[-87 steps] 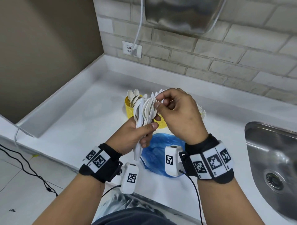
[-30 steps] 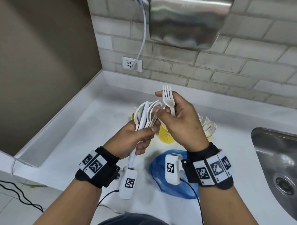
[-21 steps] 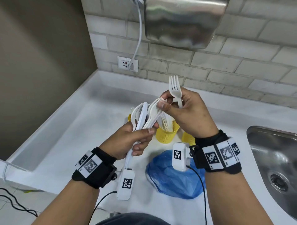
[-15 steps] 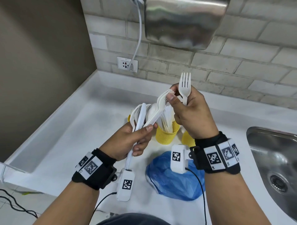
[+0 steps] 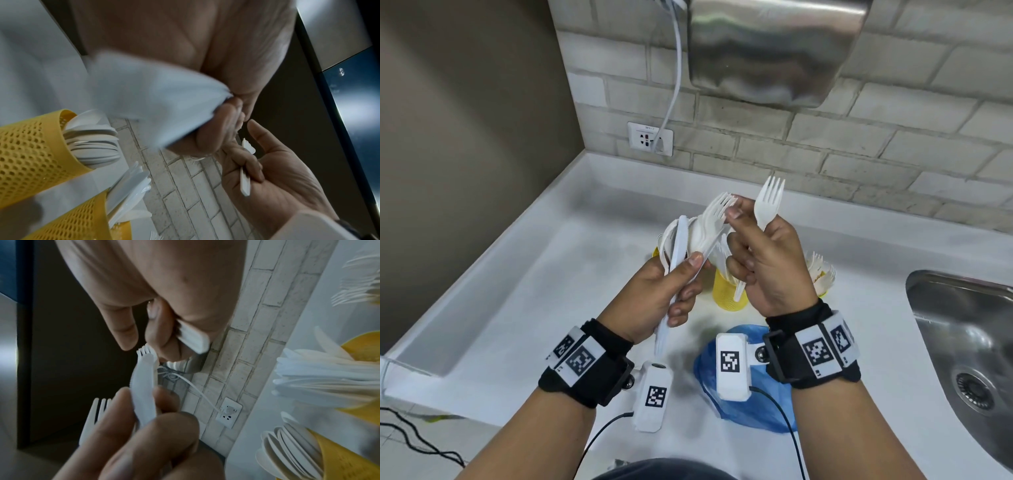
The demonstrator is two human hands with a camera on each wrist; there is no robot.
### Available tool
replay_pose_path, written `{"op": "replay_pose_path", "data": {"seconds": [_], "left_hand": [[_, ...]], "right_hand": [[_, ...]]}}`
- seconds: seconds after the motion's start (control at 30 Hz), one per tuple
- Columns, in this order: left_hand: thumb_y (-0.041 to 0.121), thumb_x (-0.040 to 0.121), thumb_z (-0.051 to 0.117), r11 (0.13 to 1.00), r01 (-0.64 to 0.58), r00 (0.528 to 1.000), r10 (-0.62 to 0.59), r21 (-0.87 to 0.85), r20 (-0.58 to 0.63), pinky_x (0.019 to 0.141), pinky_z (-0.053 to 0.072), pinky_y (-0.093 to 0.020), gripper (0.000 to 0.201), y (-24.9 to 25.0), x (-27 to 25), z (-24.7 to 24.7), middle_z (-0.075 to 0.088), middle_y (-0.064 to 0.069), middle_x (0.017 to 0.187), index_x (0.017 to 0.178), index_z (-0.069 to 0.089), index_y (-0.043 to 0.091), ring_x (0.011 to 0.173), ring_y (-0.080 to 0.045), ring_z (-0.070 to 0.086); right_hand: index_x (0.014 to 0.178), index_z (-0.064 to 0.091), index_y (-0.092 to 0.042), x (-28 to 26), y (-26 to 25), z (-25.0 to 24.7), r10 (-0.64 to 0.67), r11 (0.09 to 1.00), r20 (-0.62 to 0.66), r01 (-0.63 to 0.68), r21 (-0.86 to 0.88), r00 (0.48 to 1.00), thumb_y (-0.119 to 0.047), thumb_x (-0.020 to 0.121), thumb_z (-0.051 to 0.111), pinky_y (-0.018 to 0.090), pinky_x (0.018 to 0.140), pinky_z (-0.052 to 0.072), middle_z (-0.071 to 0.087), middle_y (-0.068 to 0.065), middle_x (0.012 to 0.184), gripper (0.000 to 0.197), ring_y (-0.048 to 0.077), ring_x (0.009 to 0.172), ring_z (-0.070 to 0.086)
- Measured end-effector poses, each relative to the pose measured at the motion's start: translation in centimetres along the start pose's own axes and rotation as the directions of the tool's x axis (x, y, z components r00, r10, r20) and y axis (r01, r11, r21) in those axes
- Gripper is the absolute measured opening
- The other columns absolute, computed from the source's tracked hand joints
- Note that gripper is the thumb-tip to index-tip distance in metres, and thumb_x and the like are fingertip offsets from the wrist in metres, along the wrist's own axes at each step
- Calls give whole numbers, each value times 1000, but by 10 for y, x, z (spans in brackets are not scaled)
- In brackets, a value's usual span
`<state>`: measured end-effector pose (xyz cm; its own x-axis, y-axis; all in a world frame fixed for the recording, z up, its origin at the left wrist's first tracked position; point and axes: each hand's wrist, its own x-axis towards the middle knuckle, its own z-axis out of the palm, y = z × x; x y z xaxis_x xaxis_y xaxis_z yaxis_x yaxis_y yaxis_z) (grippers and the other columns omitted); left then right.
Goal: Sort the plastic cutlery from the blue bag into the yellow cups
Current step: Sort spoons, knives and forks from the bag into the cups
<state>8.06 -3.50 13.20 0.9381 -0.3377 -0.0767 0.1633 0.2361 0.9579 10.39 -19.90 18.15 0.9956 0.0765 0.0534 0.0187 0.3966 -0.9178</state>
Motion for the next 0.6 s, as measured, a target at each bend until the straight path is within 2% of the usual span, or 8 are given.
{"op": "replay_pose_path", "data": {"seconds": [0.07,0.13,0.23,0.3,0.4,0.47,0.53,0.6], "left_hand": [[41,95,55,1000,-12,1000,12,17,-12,44,25,-22,36,0,1,0,35,-2,63,107,59,7,46,-15,28],[41,95,55,999,-21,1000,22,49,-19,45,26,-22,36,-1,1,0,36,-2,63,105,59,7,46,-15,28],[42,95,55,998,-33,999,34,59,-27,45,26,-22,35,-2,0,-1,38,-2,64,104,61,9,46,-14,29],[42,97,53,998,-50,998,51,39,-24,46,25,-23,35,-2,-2,-1,38,-4,65,103,61,8,46,-14,29],[41,104,51,998,-60,998,60,20,-29,48,21,-29,34,-2,-4,-2,40,-8,66,95,61,10,47,-16,28],[37,105,49,998,-53,998,54,25,-35,49,21,-31,32,-1,-4,-2,40,-9,67,90,63,12,47,-16,27],[36,105,52,998,-55,998,56,34,-26,48,23,-29,32,-1,-3,-1,41,-8,66,93,60,7,46,-16,28],[38,100,53,997,-60,998,62,57,-28,48,24,-29,34,-1,-2,0,41,-7,65,93,56,5,46,-16,29]], "right_hand": [[104,67,-8,-1,0,2,5,999,1,-5,-48,1000,-2,100,59,16,35,24,48,-2,63,10,3,37,28],[102,65,-6,-1,1,3,-2,997,2,2,-83,1000,0,99,60,16,36,25,50,-3,65,8,2,36,31],[85,65,-17,1,3,3,-1,999,-12,0,-47,1000,-2,102,56,17,36,23,40,-1,64,24,4,39,27],[84,60,-20,2,2,2,9,999,-15,-8,44,1000,-6,104,52,16,36,22,37,2,69,26,5,40,24],[91,53,-18,4,3,-2,24,985,-1,-23,172,1000,-12,107,48,15,34,22,52,2,84,18,5,40,26],[96,53,-18,6,6,-4,41,974,8,-42,223,999,-15,107,47,14,34,22,54,9,99,13,5,40,27],[104,55,-15,7,8,-4,70,958,27,-74,278,997,-19,106,50,15,33,22,57,9,101,7,6,39,29],[117,55,-9,6,10,-3,102,950,41,-110,293,994,-24,100,57,17,34,22,63,4,96,23,6,42,31]]}}
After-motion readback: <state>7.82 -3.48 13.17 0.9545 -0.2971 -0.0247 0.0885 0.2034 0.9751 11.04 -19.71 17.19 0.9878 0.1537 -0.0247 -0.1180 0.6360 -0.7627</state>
